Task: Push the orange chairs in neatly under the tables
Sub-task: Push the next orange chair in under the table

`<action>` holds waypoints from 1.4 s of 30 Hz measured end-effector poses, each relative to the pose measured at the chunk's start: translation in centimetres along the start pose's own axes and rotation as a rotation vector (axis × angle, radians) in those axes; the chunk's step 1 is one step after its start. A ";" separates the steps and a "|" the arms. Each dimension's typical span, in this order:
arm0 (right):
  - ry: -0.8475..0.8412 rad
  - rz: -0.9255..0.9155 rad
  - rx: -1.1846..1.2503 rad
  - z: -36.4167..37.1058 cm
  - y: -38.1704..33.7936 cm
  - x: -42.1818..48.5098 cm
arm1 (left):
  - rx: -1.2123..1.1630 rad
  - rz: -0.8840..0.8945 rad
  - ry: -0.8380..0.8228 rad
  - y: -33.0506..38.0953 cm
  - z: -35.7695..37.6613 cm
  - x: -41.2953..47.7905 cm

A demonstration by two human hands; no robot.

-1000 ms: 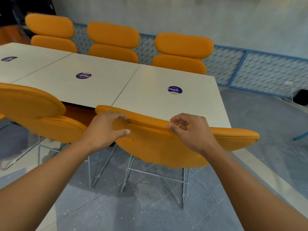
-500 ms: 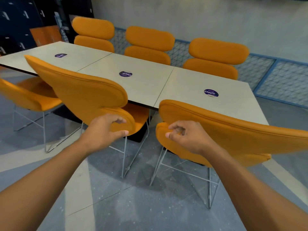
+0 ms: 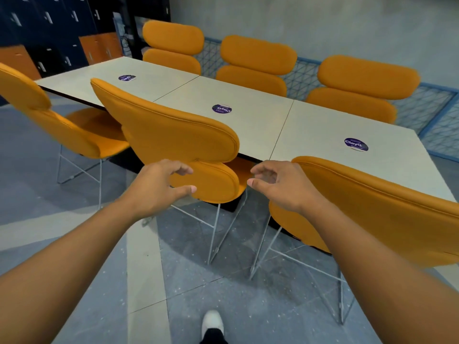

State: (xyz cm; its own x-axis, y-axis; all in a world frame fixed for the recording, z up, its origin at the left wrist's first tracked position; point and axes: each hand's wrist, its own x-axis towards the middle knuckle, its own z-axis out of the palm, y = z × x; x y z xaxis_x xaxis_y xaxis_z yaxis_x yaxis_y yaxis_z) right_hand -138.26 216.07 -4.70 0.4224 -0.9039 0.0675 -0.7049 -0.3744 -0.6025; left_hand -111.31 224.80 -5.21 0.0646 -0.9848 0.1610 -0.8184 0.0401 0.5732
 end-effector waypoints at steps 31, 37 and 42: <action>-0.229 0.096 -0.034 7.9 -5.8 29.9 | 0.315 -0.009 -0.124 -18.8 -7.7 28.0; -0.268 0.217 -0.234 9.5 -8.0 30.5 | 0.340 0.124 -0.229 -22.3 -8.8 30.4; -0.149 0.372 -0.396 11.4 -10.7 30.3 | 0.266 0.259 -0.217 -24.0 -9.4 31.4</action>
State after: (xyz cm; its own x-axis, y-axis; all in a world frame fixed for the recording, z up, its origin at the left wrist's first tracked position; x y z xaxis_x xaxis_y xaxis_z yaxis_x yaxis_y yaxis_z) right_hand -111.42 195.02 -5.26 0.1603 -0.9617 -0.2222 -0.9697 -0.1114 -0.2174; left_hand -84.28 194.50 -6.29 -0.2610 -0.9617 0.0838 -0.9124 0.2741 0.3039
